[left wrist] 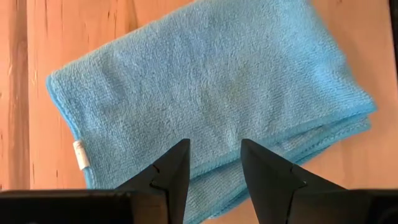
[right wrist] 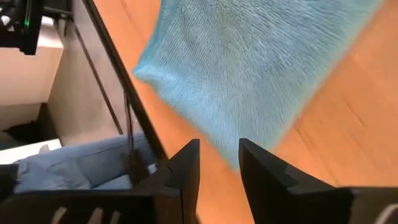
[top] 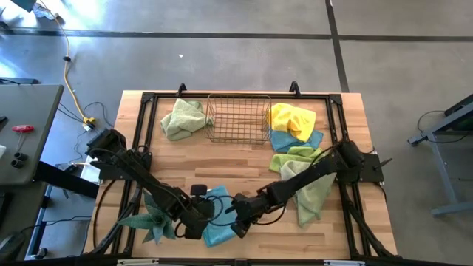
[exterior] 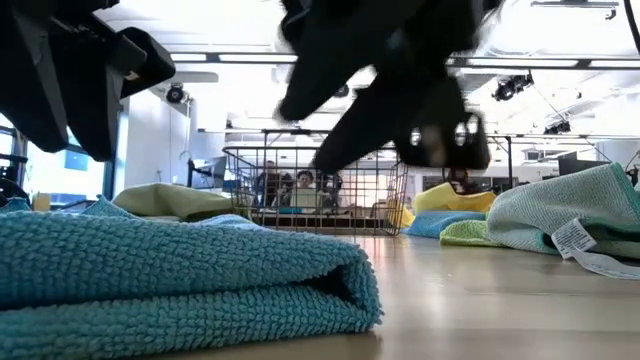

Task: Fold microfiber towels
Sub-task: Put the left blue towel in the wire basket

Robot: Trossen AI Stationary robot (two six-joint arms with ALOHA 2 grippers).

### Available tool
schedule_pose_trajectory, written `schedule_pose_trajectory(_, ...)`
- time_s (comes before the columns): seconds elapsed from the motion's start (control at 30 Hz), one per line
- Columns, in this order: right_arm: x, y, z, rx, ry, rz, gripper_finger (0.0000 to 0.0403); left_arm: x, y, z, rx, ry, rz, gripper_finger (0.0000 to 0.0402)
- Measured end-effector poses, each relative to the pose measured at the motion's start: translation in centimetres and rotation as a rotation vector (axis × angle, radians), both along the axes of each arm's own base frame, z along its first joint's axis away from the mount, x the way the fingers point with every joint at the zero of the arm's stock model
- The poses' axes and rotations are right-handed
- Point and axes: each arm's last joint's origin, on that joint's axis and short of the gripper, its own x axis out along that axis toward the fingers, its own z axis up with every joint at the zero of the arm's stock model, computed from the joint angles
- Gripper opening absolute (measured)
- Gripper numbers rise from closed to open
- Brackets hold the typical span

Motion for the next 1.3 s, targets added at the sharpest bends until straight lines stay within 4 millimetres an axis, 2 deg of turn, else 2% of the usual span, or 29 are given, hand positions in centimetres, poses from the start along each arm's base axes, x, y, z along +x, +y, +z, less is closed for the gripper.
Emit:
schedule_pose_trajectory(0.23,-4.0,-0.7,6.3,-0.148,-0.014,-0.109,0.0101,0.1,-0.6,0.1,-0.023,-0.035,-0.015,0.0133)
schedule_pose_trajectory(0.33,-4.8,-1.2,7.8,-0.222,-0.054,-0.17,0.0101,0.2,-0.6,0.2,-0.022,-0.052,-0.009,0.0133)
schedule_pose_trajectory(0.43,-5.0,-1.5,8.1,-0.257,-0.069,-0.218,0.0101,0.4,-0.3,0.2,-0.012,-0.052,0.003,0.0133)
schedule_pose_trajectory(0.6,-4.9,-2.2,7.1,-0.268,0.017,-0.291,0.0125,0.5,0.1,0.2,-0.007,-0.049,0.015,0.0133)
schedule_pose_trajectory(0.83,-4.1,-2.6,5.3,-0.273,0.077,-0.318,0.0205,0.4,0.1,0.0,0.004,-0.031,0.014,0.0133)
schedule_pose_trajectory(1.03,-2.5,-3.3,1.9,-0.281,0.147,-0.301,0.0256,0.4,-0.2,-1.1,0.02,0.003,0.029,0.0133)
schedule_pose_trajectory(1.13,-1.4,-3.6,0.2,-0.247,0.1,-0.292,0.0261,0.2,-0.8,-1.8,0.039,0.007,0.045,0.0133)
schedule_pose_trajectory(1.3,0.2,-3.7,-1.3,-0.18,-0.066,-0.283,0.0255,-0.1,-1.6,-2.7,0.059,0.015,0.062,0.0133)
